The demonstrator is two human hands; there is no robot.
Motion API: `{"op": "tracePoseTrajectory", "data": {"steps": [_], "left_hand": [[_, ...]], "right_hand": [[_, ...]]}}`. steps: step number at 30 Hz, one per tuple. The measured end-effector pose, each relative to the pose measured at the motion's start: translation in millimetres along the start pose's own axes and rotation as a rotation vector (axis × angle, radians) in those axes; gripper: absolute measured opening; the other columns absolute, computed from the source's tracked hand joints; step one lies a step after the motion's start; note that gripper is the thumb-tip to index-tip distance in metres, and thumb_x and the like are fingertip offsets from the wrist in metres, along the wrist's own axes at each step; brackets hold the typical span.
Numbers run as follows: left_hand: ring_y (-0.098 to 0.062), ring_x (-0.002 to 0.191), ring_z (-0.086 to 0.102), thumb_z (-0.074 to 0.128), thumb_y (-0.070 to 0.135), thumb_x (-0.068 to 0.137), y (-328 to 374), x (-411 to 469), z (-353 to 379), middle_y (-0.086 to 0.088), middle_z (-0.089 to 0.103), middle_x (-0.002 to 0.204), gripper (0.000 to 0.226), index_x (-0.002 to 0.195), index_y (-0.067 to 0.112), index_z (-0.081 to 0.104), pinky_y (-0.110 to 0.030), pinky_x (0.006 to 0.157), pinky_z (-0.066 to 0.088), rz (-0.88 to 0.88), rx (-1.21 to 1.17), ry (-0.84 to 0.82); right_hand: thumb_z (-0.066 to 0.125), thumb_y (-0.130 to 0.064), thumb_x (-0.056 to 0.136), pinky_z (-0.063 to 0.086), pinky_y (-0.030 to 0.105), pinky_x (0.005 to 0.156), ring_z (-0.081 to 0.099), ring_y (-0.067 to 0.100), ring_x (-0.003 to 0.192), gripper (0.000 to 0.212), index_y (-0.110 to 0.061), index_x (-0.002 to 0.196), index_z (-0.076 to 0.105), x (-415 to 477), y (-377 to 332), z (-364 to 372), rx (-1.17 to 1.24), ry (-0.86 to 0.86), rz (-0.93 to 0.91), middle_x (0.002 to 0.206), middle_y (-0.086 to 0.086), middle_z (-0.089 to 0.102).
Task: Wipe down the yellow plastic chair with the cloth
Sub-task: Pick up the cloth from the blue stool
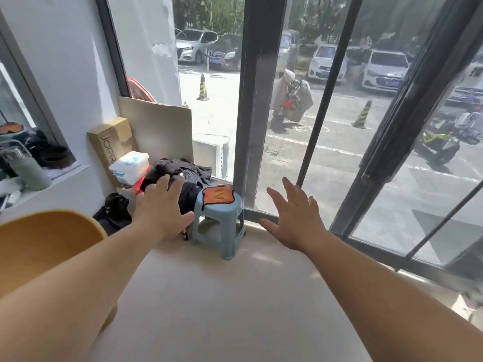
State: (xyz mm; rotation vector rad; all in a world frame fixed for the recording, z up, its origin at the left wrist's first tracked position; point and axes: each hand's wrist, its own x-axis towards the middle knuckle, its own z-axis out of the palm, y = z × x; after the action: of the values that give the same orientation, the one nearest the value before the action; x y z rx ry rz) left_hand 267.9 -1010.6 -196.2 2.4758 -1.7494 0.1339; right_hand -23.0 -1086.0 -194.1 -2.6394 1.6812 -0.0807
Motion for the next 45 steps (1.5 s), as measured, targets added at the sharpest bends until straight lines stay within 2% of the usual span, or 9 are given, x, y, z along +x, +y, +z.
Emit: {"op": "tracePoseTrajectory", "data": {"steps": [6, 10, 14, 17, 24, 28, 35, 41, 45], "left_hand": [[-0.036, 0.14, 0.031, 0.056, 0.066, 0.082, 3.6, 118.0, 41.6, -0.007, 0.019, 0.161, 0.087, 0.153, 0.03, 0.021, -0.057, 0.108, 0.036, -0.01, 0.003, -0.089], [-0.034, 0.14, 0.031, 0.057, 0.064, 0.084, 13.1, 200.8, 75.3, -0.006, 0.02, 0.161, 0.085, 0.154, 0.031, 0.021, -0.053, 0.108, 0.036, -0.026, -0.001, -0.123], [-0.032, 0.14, 0.036, 0.06, 0.065, 0.082, 17.9, 278.3, 121.5, -0.005, 0.023, 0.161, 0.085, 0.153, 0.031, 0.028, -0.052, 0.108, 0.039, -0.105, -0.045, -0.208], [-0.031, 0.145, 0.028, 0.062, 0.065, 0.082, 19.0, 322.3, 151.6, -0.004, 0.02, 0.163, 0.086, 0.154, 0.031, 0.028, -0.051, 0.112, 0.037, -0.173, -0.118, -0.307], [-0.029, 0.145, 0.03, 0.06, 0.062, 0.085, 12.2, 442.0, 213.1, -0.004, 0.019, 0.163, 0.083, 0.154, 0.028, 0.03, -0.046, 0.113, 0.035, -0.249, -0.173, -0.402], [-0.027, 0.146, 0.027, 0.06, 0.061, 0.086, -10.0, 514.8, 275.1, -0.004, 0.02, 0.162, 0.082, 0.154, 0.027, 0.03, -0.045, 0.115, 0.034, -0.258, -0.242, -0.483], [-0.03, 0.136, 0.04, 0.059, 0.057, 0.084, -59.7, 625.7, 406.5, -0.003, 0.029, 0.155, 0.077, 0.15, 0.026, 0.036, -0.045, 0.109, 0.04, -0.302, -0.354, -0.728], [-0.029, 0.128, 0.047, 0.061, 0.055, 0.084, -65.2, 681.1, 490.5, -0.003, 0.042, 0.144, 0.074, 0.147, 0.025, 0.039, -0.043, 0.102, 0.045, -0.354, -0.419, -0.859], [-0.028, 0.13, 0.046, 0.06, 0.057, 0.084, -59.5, 704.0, 542.5, -0.004, 0.041, 0.147, 0.08, 0.152, 0.025, 0.035, -0.042, 0.103, 0.045, -0.351, -0.428, -0.935]], "right_hand": [[0.036, -0.074, 0.094, 0.012, 0.057, 0.124, -0.001, 0.031, 0.157, 0.083, -0.038, 0.161, 0.003, 119.6, 24.0, 35.4, 0.028, -0.086, 0.018, 0.17, 0.003, -0.016], [0.042, -0.073, 0.094, 0.018, 0.056, 0.123, 0.003, 0.03, 0.157, 0.083, -0.039, 0.161, 0.007, 223.8, 48.4, 66.0, 0.092, -0.136, 0.014, 0.171, 0.002, -0.011], [0.048, -0.075, 0.09, 0.025, 0.053, 0.121, 0.014, 0.03, 0.154, 0.083, -0.039, 0.159, 0.016, 331.8, 66.1, 101.9, 0.166, -0.206, -0.027, 0.171, 0.003, -0.001], [0.054, -0.072, 0.089, 0.03, 0.052, 0.118, 0.022, 0.031, 0.151, 0.083, -0.038, 0.158, 0.023, 397.9, 73.7, 122.2, 0.232, -0.289, -0.043, 0.169, 0.003, 0.008], [0.056, -0.07, 0.089, 0.03, 0.051, 0.119, 0.018, 0.031, 0.153, 0.083, -0.034, 0.158, 0.025, 544.9, 75.5, 174.3, 0.243, -0.442, -0.082, 0.17, 0.003, 0.003], [0.057, -0.07, 0.088, 0.029, 0.05, 0.12, 0.018, 0.03, 0.153, 0.084, -0.037, 0.158, 0.026, 616.8, 66.5, 217.6, 0.255, -0.519, -0.059, 0.17, 0.001, 0.005], [0.059, -0.065, 0.09, 0.035, 0.045, 0.116, 0.031, 0.027, 0.148, 0.079, -0.034, 0.156, 0.031, 717.1, 39.7, 303.7, 0.256, -0.647, 0.087, 0.166, 0.0, 0.019], [0.062, -0.056, 0.092, 0.032, 0.033, 0.114, 0.039, 0.019, 0.143, 0.072, -0.028, 0.153, 0.039, 766.2, 25.1, 387.6, 0.398, -0.8, 0.174, 0.157, -0.002, 0.039], [0.065, -0.052, 0.092, 0.035, 0.033, 0.11, 0.043, 0.021, 0.14, 0.07, -0.022, 0.151, 0.043, 803.0, 27.9, 446.7, 0.531, -0.832, 0.32, 0.153, 0.003, 0.046]]}}
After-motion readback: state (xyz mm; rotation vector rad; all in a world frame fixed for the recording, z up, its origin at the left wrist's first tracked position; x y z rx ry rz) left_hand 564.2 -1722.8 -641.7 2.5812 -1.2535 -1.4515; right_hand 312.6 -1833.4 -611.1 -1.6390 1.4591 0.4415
